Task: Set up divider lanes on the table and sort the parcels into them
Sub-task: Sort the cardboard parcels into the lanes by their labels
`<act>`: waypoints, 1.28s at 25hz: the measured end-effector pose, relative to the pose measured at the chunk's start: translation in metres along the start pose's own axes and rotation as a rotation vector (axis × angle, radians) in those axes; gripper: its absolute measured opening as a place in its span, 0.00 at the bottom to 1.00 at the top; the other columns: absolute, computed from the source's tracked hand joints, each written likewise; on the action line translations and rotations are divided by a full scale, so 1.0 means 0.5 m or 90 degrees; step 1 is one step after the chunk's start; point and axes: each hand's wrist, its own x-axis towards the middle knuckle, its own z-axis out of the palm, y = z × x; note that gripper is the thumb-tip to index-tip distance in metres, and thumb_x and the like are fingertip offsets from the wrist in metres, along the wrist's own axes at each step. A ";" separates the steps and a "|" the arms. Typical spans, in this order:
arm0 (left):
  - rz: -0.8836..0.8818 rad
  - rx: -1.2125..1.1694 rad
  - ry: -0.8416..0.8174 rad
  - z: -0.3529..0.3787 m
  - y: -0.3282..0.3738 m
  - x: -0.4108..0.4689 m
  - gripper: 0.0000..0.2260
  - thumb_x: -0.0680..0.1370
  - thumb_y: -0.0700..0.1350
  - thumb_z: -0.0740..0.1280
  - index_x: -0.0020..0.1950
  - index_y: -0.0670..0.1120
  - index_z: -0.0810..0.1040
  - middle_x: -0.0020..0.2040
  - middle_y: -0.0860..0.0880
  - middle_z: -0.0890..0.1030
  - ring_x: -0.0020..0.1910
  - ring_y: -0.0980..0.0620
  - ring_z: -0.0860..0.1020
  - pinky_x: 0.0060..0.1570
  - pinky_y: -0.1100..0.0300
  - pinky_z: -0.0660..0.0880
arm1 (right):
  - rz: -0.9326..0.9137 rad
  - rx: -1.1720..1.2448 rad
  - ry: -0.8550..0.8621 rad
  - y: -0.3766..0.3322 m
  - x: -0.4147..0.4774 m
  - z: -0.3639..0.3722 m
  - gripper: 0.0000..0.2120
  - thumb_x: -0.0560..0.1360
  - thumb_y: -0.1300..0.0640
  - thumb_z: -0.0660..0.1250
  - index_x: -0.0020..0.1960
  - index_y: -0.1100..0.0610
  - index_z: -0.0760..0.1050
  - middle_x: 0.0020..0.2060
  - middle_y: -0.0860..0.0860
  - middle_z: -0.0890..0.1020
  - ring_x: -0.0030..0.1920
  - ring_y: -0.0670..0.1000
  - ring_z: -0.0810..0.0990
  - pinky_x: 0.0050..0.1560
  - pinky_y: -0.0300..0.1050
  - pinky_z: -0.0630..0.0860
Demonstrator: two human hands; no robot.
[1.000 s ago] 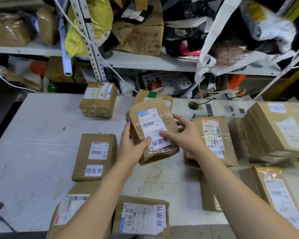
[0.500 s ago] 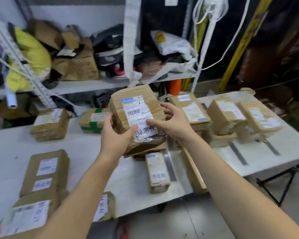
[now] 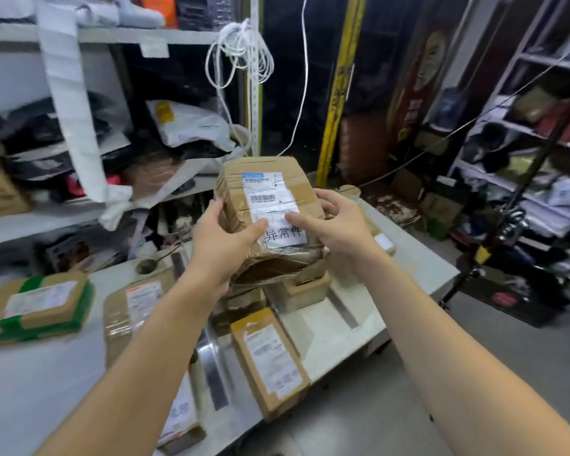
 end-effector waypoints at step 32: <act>-0.221 0.098 0.058 0.761 -0.276 0.351 0.37 0.72 0.50 0.79 0.78 0.53 0.66 0.68 0.54 0.79 0.65 0.52 0.78 0.64 0.49 0.78 | 0.177 -0.040 -0.122 0.477 0.530 -0.555 0.28 0.66 0.52 0.83 0.64 0.45 0.80 0.53 0.43 0.86 0.50 0.40 0.85 0.51 0.48 0.85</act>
